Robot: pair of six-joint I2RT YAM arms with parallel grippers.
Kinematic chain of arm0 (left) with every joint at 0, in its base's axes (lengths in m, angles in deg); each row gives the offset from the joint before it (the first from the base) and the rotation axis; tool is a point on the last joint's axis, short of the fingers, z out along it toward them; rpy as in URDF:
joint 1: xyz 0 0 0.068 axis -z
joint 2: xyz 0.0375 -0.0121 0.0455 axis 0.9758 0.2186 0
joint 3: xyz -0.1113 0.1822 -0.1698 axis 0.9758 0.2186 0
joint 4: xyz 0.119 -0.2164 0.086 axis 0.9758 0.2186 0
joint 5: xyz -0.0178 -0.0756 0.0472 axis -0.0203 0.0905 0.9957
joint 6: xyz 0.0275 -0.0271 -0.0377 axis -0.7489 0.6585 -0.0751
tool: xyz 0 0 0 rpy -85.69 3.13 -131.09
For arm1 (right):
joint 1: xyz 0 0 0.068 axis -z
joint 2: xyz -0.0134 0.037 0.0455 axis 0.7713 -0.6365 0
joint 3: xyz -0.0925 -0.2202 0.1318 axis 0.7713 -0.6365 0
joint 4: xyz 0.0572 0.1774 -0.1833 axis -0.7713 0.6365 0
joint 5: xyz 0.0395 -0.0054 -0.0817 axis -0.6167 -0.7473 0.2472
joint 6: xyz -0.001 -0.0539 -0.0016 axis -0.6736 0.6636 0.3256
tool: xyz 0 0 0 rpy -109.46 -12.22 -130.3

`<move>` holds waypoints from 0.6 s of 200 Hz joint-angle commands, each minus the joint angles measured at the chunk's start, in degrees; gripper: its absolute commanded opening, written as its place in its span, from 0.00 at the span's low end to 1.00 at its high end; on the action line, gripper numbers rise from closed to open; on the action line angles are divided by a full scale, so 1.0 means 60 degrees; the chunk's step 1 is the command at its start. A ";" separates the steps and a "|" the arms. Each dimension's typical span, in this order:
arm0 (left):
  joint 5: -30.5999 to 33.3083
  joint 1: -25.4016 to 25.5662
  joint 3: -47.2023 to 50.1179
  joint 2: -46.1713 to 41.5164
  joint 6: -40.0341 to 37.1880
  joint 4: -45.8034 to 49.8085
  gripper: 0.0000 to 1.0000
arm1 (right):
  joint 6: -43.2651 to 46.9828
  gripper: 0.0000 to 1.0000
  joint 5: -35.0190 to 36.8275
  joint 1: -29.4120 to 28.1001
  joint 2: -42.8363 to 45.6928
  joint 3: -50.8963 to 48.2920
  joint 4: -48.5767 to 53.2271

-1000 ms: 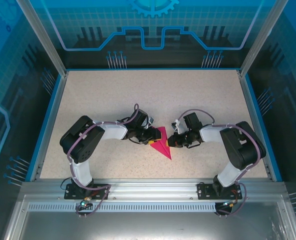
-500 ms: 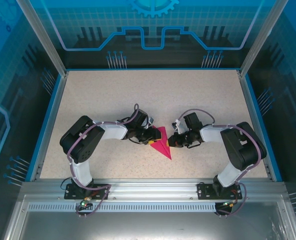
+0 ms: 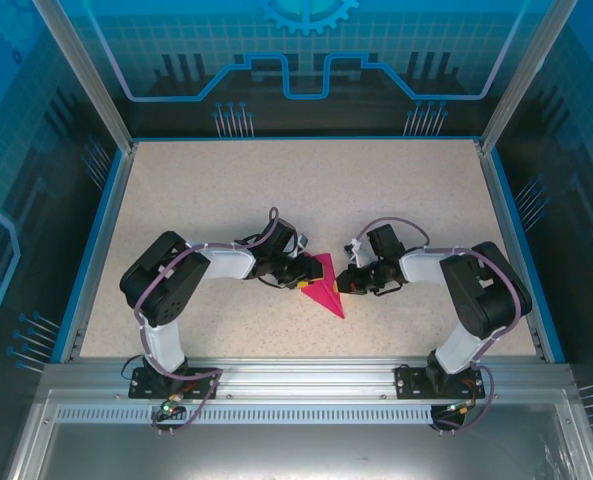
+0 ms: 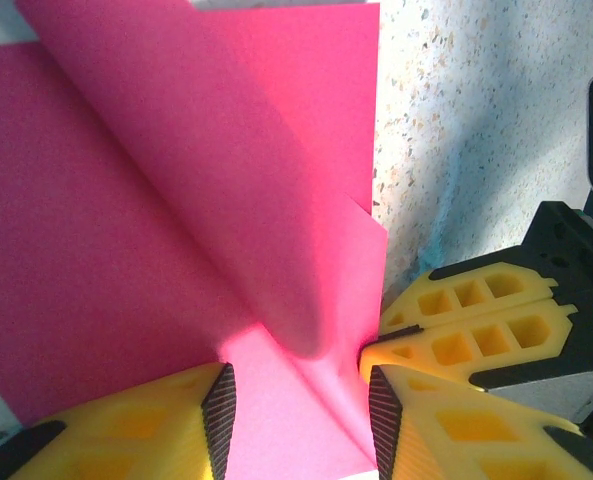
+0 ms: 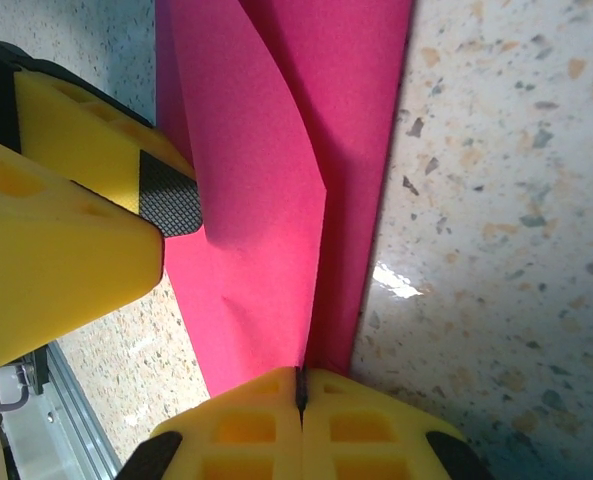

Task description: Fold a paper plane with a square sheet of paper (fold left side to right side)

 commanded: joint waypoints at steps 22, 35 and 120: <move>0.0387 0.0001 -0.0048 0.0288 -0.0226 0.0663 0.43 | 0.0213 0.00 0.0278 0.0075 -0.0286 0.0175 0.0583; 0.0406 0.0000 -0.0058 0.0181 -0.0309 0.0735 0.44 | 0.0175 0.00 0.0376 0.0081 -0.0359 0.0164 0.0695; -0.0055 -0.0095 -0.0710 -0.0800 -0.0663 0.1122 0.39 | 0.0180 0.00 0.0960 0.0048 -0.0569 0.0310 0.1408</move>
